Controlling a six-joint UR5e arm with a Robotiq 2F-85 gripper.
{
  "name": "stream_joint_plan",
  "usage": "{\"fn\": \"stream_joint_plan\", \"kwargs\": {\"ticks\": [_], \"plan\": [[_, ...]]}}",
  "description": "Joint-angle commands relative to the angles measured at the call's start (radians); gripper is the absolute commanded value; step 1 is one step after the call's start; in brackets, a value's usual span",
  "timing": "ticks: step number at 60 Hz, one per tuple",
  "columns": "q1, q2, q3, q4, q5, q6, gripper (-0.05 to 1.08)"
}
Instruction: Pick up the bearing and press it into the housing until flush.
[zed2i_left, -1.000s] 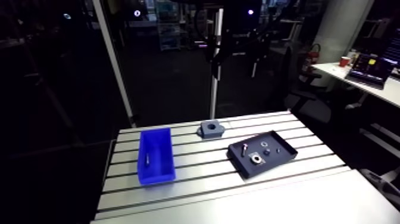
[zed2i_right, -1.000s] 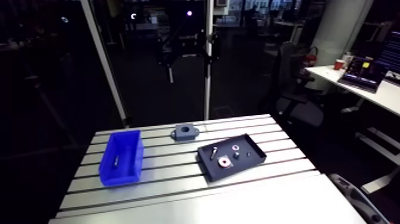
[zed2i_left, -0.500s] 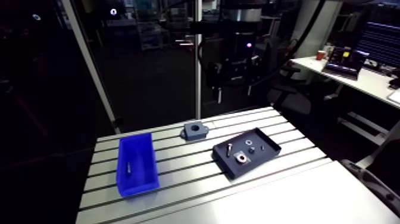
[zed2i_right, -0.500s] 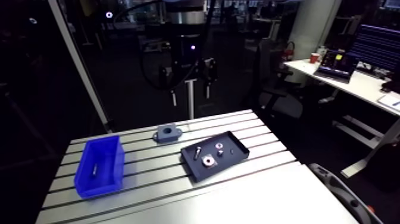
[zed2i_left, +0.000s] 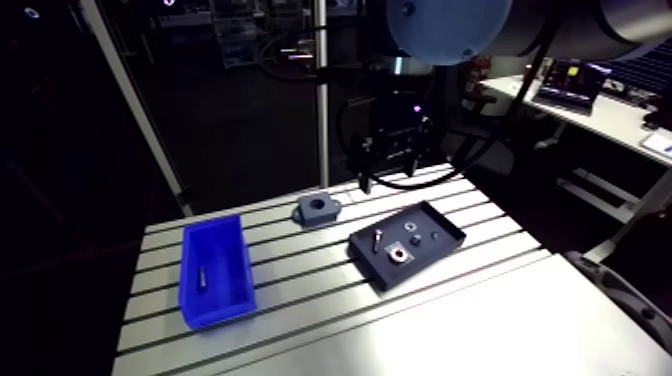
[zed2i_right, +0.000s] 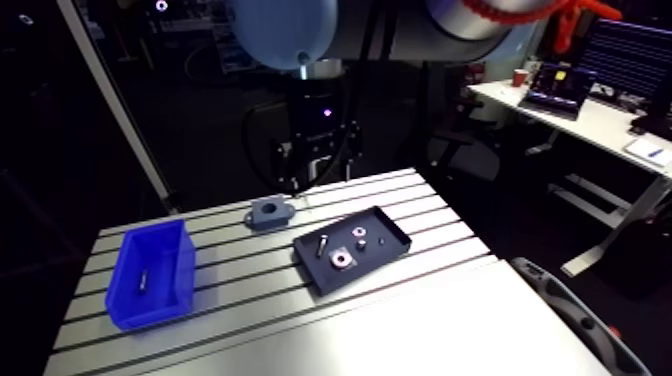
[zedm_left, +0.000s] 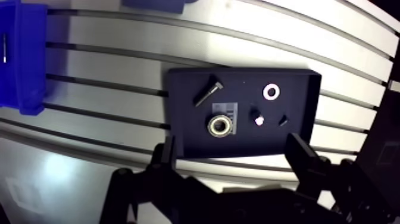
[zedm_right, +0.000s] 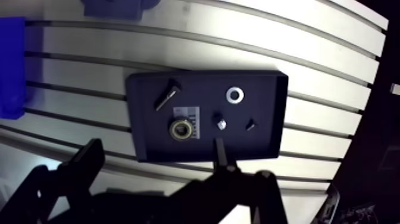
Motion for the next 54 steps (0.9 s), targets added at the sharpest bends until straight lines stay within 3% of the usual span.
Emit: {"fn": "stream_joint_plan", "kwargs": {"ticks": [1, 10, 15, 21, 33, 41, 54], "plan": [[-0.002, 0.013, 0.031, -0.043, -0.002, -0.007, 0.01], [-0.015, 0.015, 0.044, -0.044, -0.003, -0.028, 0.01], [-0.022, 0.025, 0.062, -0.050, -0.021, -0.034, 0.01], [-0.029, 0.036, 0.077, -0.095, -0.026, -0.039, 0.02], [-0.030, 0.061, 0.107, -0.142, -0.037, -0.039, 0.13], [-0.032, 0.072, 0.121, -0.144, -0.039, -0.039, 0.22], [-0.051, 0.084, 0.143, -0.184, -0.036, -0.042, 0.26]]}}
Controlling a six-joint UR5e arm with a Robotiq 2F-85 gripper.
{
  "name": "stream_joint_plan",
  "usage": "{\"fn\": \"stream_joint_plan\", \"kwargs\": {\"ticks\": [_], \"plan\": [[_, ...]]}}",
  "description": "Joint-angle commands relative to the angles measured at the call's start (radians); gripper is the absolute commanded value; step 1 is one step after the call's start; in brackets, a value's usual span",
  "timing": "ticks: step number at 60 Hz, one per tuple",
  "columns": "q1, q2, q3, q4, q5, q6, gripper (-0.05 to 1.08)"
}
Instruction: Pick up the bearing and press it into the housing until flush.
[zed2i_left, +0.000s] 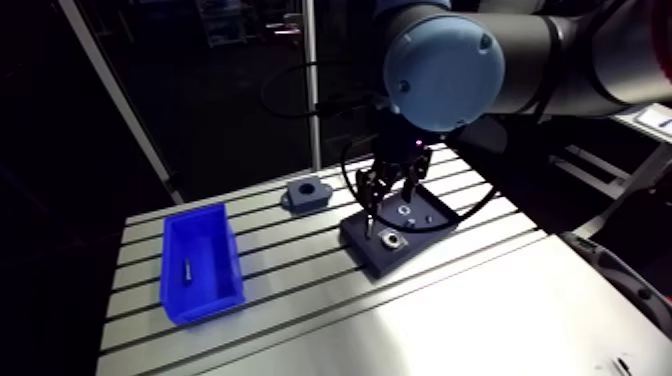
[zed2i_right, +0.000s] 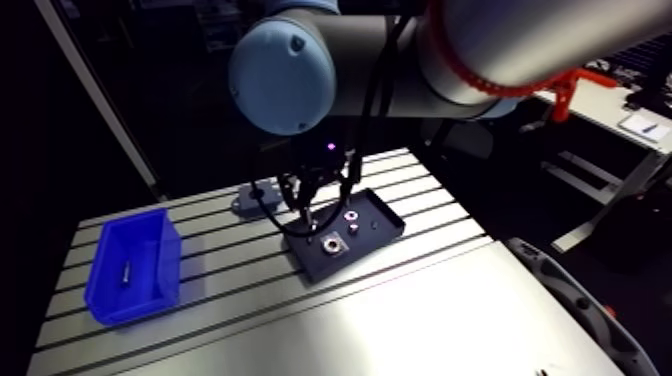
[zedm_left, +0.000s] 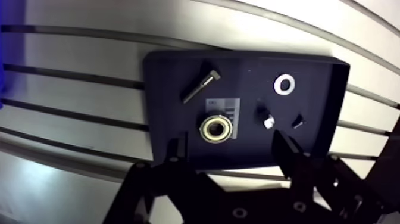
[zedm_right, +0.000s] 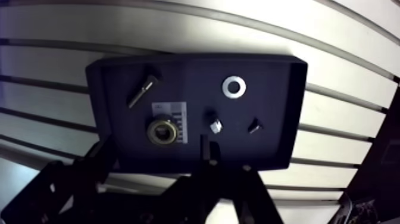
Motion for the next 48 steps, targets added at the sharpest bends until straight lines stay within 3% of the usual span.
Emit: {"fn": "stream_joint_plan", "kwargs": {"ticks": [1, 33, 48], "plan": [[-0.016, 0.014, 0.024, -0.039, 0.001, -0.003, 0.26], [-0.023, 0.025, 0.068, -0.060, 0.003, 0.000, 0.28], [-0.023, 0.038, 0.093, -0.121, 0.006, -0.004, 0.28]]}}
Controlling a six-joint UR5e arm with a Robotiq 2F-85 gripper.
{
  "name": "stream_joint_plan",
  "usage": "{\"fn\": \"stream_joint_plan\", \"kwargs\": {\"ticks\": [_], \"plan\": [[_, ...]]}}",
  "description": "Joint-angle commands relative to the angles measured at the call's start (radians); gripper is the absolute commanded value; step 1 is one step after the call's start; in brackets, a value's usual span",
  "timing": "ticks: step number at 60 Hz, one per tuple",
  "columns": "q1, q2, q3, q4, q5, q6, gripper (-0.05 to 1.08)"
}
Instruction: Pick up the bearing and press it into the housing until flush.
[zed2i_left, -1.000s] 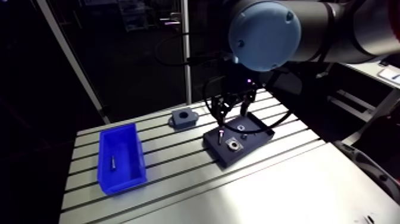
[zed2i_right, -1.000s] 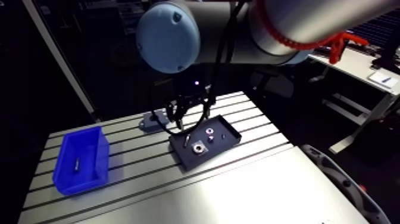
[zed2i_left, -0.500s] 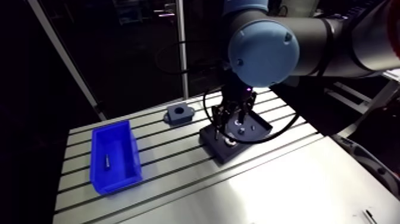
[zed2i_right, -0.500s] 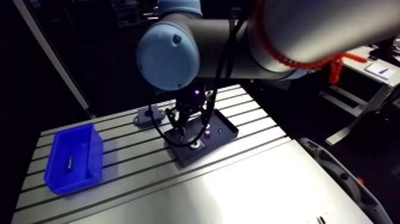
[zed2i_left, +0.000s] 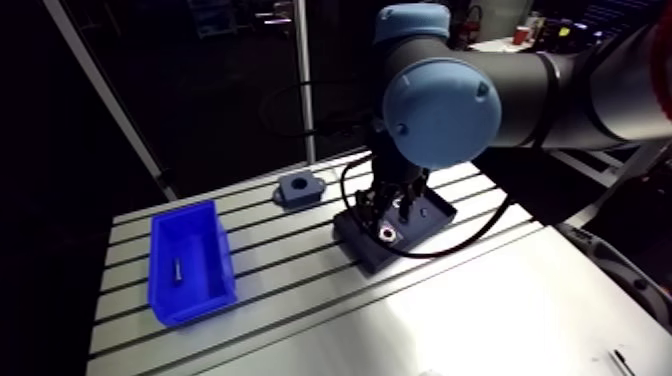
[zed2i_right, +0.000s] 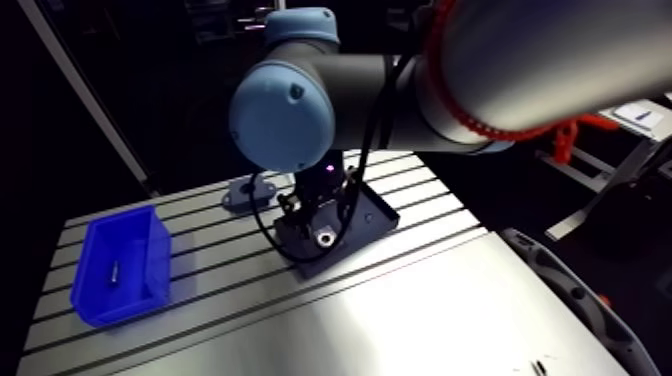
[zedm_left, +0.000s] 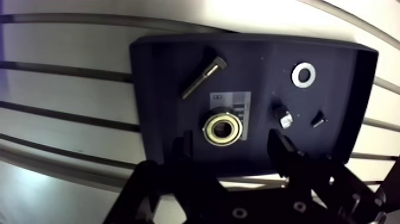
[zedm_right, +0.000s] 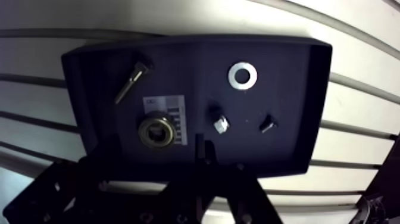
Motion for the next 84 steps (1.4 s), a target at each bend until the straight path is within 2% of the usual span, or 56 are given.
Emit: {"fn": "stream_joint_plan", "kwargs": {"ticks": [1, 27, 28, 29, 42, 84], "plan": [[0.000, 0.011, 0.022, -0.041, 0.001, -0.003, 0.28], [-0.002, 0.025, 0.030, -0.041, 0.002, 0.000, 0.32], [-0.002, 0.025, 0.030, -0.041, 0.002, 0.000, 0.33], [-0.002, 0.025, 0.029, -0.041, 0.004, 0.000, 0.38], [-0.002, 0.025, 0.027, -0.041, 0.004, 0.000, 0.44], [-0.002, 0.039, 0.022, -0.043, 0.004, 0.000, 0.51]]}}
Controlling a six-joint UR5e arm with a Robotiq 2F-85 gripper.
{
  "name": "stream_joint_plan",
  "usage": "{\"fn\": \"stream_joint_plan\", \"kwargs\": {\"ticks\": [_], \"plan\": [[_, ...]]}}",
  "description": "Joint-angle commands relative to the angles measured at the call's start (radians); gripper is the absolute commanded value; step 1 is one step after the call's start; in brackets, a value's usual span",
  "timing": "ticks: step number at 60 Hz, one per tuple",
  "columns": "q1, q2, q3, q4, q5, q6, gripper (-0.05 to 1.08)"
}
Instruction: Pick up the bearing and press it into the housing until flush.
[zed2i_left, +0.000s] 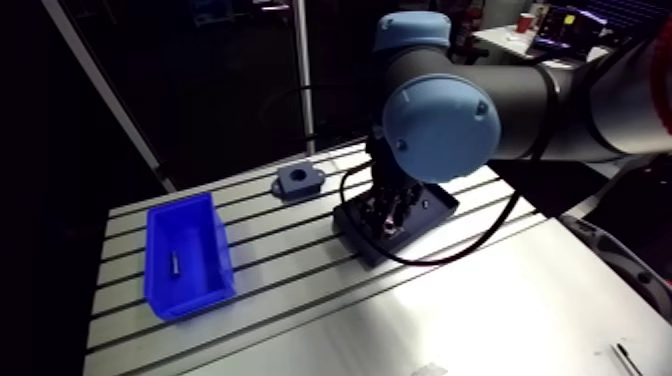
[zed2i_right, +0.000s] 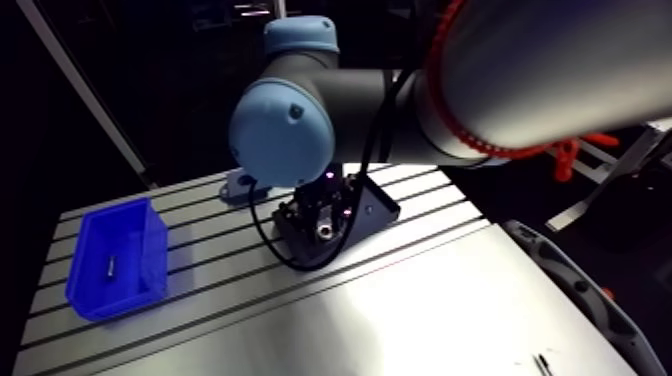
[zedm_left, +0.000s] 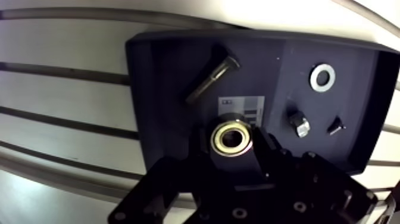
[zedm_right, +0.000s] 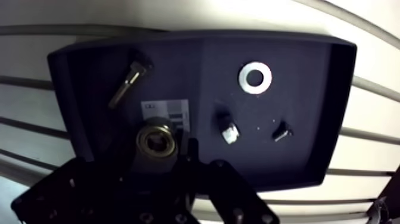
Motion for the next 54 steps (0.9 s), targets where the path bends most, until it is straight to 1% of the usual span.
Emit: {"fn": "stream_joint_plan", "kwargs": {"ticks": [1, 4, 18, 29, 38, 42, 48, 54], "plan": [[0.000, 0.006, -0.004, -0.001, 0.000, 0.000, 0.51], [0.000, 0.006, -0.005, -0.001, 0.000, 0.000, 0.53], [0.000, 0.008, -0.007, 0.000, -0.001, -0.015, 0.54], [0.000, 0.008, -0.008, -0.008, -0.001, -0.020, 0.62], [-0.001, 0.008, -0.008, -0.018, 0.002, -0.021, 0.65], [-0.002, 0.002, -0.011, -0.018, 0.003, -0.021, 0.66], [-0.002, -0.017, -0.021, -0.009, -0.002, -0.021, 0.68], [-0.002, -0.039, -0.031, 0.015, -0.003, -0.020, 0.70]]}}
